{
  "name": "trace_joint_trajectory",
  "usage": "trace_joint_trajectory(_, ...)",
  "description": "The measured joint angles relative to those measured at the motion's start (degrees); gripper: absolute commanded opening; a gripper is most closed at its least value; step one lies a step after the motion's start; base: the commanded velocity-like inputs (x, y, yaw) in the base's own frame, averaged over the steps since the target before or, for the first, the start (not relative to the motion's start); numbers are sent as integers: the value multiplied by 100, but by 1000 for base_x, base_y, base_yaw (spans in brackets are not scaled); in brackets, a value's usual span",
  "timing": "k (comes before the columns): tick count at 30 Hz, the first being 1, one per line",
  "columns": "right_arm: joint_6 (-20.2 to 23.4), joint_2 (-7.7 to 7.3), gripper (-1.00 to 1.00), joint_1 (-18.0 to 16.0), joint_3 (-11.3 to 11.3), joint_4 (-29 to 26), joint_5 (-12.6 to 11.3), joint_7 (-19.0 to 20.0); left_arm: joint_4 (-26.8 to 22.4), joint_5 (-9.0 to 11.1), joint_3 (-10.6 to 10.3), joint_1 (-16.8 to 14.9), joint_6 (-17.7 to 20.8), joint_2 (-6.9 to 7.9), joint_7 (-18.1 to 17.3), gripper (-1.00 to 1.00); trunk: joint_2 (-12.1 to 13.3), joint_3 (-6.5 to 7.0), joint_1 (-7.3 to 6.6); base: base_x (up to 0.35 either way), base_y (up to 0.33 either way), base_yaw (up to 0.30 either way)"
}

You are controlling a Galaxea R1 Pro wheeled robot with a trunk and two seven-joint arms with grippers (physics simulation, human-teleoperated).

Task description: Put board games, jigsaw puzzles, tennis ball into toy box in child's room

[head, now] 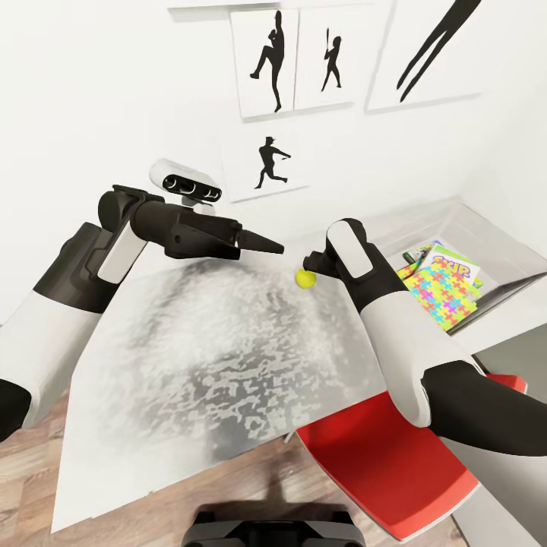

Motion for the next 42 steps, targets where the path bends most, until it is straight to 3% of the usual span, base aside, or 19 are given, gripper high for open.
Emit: trace_joint_trajectory(42,-140,0,100,0,0,9,-2,9,0,-1,-3,13,0,0,22,100,0,-1,-1,12,32,0)
